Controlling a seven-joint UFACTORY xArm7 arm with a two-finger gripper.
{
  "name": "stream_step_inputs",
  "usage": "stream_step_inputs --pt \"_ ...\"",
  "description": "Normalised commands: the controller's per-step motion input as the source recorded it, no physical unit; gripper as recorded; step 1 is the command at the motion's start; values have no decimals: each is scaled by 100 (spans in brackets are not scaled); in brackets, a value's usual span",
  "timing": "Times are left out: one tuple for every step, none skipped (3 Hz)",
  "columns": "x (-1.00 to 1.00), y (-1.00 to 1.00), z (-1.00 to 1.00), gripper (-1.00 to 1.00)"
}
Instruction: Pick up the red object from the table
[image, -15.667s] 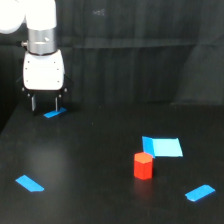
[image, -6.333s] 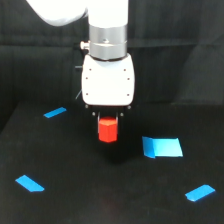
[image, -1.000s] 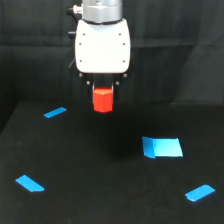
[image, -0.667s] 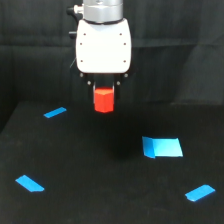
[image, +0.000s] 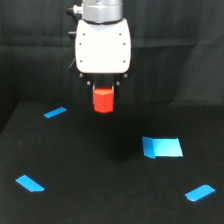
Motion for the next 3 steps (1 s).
stream_step_inputs --pt "-5 -5 12 -93" --pt "2 -9 10 -100" --pt "-7 0 11 -97"
